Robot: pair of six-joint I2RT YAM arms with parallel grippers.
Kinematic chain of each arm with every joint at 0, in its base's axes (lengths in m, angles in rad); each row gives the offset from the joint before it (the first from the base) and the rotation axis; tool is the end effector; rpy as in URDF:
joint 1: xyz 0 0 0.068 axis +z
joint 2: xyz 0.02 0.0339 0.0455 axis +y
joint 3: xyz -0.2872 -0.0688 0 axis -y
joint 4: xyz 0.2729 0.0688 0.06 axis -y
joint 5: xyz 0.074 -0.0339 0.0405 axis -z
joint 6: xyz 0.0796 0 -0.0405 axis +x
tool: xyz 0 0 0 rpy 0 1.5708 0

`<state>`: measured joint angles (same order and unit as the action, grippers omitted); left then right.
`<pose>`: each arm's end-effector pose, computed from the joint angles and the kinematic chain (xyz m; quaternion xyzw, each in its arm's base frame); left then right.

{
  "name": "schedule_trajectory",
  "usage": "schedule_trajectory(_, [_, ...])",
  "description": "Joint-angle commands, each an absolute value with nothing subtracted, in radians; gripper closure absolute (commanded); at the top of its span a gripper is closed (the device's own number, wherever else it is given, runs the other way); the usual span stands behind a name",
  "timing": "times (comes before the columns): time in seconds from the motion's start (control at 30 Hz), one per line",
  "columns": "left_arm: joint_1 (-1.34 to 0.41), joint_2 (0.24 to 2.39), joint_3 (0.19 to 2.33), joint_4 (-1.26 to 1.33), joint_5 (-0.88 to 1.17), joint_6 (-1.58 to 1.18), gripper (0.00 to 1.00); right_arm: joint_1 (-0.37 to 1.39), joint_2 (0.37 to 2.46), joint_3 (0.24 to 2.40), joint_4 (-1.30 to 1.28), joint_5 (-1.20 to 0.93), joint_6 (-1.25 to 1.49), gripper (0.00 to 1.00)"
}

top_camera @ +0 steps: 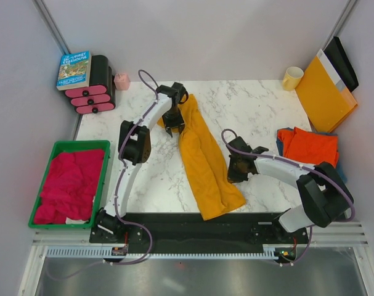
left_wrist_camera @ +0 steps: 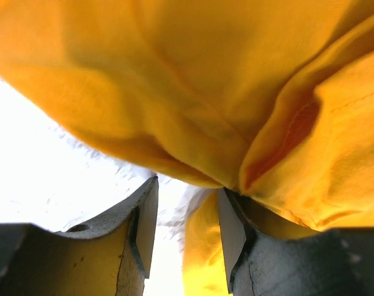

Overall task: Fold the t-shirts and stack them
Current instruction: Rotate the tshirt 90 degrees

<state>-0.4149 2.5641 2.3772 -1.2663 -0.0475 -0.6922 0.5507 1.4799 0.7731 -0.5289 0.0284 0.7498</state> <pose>0.5121 -0.2214 0.1261 -0.1393 0.9882 -0.0107 0.0624 0.2491 0.1503 0.1229 0.1003 0.9808 0.0898 0.1412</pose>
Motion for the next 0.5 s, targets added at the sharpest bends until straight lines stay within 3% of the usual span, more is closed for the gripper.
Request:
schedule_trajectory(0.0, [-0.431, 2.631, 2.502, -1.005, -0.039, -0.604, 0.5, 0.633, 1.462, 0.764, -0.499, -0.047, 0.787, 1.0])
schedule_trajectory(0.23, [-0.445, 2.649, 2.536, -0.893, 0.176, -0.566, 0.49, 0.747, 1.586, 0.84, -0.388, -0.218, 0.743, 1.0])
schedule_trajectory(0.33, [-0.446, 2.617, 2.516, -0.89, 0.174, -0.548, 0.5, 0.744, 1.563, 0.891, -0.425, -0.102, 0.729, 1.0])
schedule_trajectory(0.47, [-0.431, 2.451, 2.363, -0.867, 0.022, -0.557, 0.49, 0.712, 1.445, 0.972, -0.5, 0.128, 0.669, 0.96])
